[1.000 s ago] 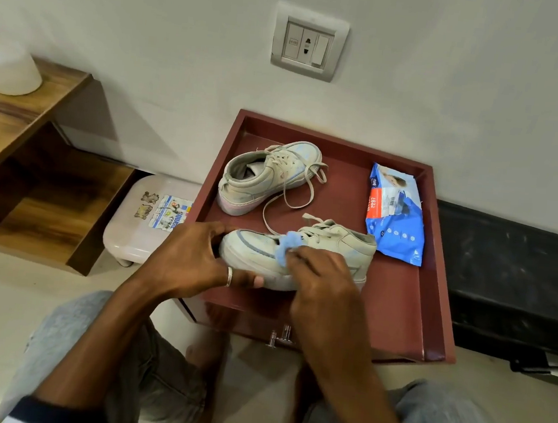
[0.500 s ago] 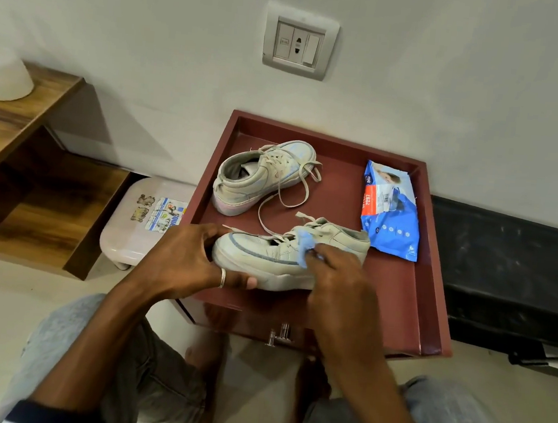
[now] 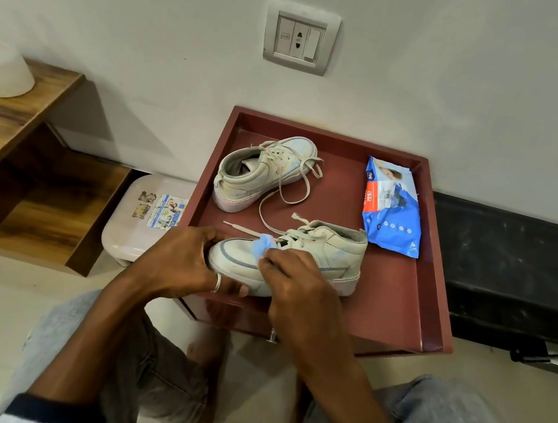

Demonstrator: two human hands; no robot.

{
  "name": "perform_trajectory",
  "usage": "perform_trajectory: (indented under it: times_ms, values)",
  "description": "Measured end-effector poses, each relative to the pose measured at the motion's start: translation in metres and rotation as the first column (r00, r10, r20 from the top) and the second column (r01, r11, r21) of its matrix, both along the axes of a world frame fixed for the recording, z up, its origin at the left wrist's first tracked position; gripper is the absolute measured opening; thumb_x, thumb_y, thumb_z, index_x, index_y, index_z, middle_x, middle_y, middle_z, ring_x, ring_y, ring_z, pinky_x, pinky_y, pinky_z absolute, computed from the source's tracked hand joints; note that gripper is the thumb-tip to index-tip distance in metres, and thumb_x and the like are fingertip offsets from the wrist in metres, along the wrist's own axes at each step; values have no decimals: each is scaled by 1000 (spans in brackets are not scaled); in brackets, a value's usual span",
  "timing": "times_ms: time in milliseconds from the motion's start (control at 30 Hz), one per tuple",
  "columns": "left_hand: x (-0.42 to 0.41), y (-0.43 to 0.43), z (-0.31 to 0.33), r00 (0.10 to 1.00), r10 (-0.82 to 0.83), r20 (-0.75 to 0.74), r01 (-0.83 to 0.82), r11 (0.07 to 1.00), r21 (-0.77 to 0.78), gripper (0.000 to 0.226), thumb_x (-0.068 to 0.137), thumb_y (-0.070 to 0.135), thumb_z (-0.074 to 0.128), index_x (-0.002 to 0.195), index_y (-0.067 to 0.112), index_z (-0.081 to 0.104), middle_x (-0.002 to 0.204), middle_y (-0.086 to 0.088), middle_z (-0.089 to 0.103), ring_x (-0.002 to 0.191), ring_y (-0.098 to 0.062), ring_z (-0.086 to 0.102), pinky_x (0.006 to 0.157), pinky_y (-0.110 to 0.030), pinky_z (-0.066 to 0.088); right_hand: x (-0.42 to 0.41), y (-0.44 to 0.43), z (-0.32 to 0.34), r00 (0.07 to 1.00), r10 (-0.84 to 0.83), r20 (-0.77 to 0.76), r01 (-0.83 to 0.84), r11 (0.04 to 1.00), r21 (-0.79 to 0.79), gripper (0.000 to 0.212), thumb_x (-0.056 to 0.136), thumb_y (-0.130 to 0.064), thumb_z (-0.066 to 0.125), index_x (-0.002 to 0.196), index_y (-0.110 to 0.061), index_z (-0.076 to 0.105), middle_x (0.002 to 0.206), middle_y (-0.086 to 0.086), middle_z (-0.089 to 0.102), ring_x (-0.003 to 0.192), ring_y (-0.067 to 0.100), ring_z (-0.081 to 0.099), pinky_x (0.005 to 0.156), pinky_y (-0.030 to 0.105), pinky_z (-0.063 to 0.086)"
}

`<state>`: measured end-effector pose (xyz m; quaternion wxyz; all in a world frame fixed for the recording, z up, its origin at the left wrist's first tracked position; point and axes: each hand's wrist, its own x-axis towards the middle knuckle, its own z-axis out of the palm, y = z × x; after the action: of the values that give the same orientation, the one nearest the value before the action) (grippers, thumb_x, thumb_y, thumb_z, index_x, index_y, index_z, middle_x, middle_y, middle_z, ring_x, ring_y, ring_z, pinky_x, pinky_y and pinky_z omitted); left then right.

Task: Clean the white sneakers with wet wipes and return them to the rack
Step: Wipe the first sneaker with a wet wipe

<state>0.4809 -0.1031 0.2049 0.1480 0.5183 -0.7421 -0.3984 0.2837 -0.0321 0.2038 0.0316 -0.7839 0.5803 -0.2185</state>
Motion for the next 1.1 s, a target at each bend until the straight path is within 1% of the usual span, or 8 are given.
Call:
perform_trajectory:
  times_ms: [100,200,333,433,567,667,900,1100]
  values:
    - [-1,-1,4,1000,-8,-1,8,1000,23,44,58,54,93,93,50,66,90,37,70,84,12,66,74,-9,52,-36,-9,3,984,-174,-47,173,985,-25,37,83,-4,43,106,-5,72,105,6,69,96,25,61,76,35,57]
    - [0,-4,4,1000,-7,-2,8,997,79,49,53,69,85,93,49,66,92,36,70,84,10,67,74,-15,55,-65,-14,4,941,-337,-19,336,941,-39,34,75,9,69,106,-3,73,103,8,71,91,26,65,73,33,56]
    - [3,-8,-5,998,-42,50,35,992,125,65,47,78,74,102,44,65,94,26,73,87,8,67,79,-19,57,-46,-12,-1,963,-267,-29,266,963,-32,33,75,10,70,106,-2,74,105,10,71,94,25,64,80,30,54]
    - [1,-8,-14,994,-86,72,70,978,195,87,45,74,77,122,38,57,110,22,69,96,1,67,90,-27,58,-33,-12,-5,977,-206,-53,207,978,21,30,76,9,69,103,-3,73,106,8,69,100,25,62,79,34,57]
    - [-10,-14,-21,969,-164,183,125,971,206,115,36,88,76,131,30,49,118,15,60,100,-5,62,89,-28,57,-22,-11,-9,987,-148,-68,152,987,58,31,80,3,51,102,-5,71,107,7,67,104,25,59,75,36,57]
    - [-23,-16,-24,944,-178,279,138,978,155,116,40,87,76,134,27,45,125,11,54,104,-9,56,90,-32,54,-12,-6,-9,990,-96,-106,104,992,74,44,80,-4,32,101,-5,70,106,7,65,103,24,58,73,35,57]
    - [-43,-20,-21,950,-252,183,241,967,83,86,48,74,68,125,37,60,117,17,67,98,-8,63,88,-42,57,-10,-5,-11,987,-138,-76,142,989,48,44,87,-3,32,113,-1,68,123,12,63,115,26,58,92,32,54]
    - [-39,-24,-25,952,-260,162,245,964,105,85,55,81,68,128,38,60,115,19,69,98,-4,64,86,-40,58,-42,-21,1,948,-273,-167,280,960,24,41,80,6,63,120,-3,64,120,11,61,108,28,55,77,37,57]
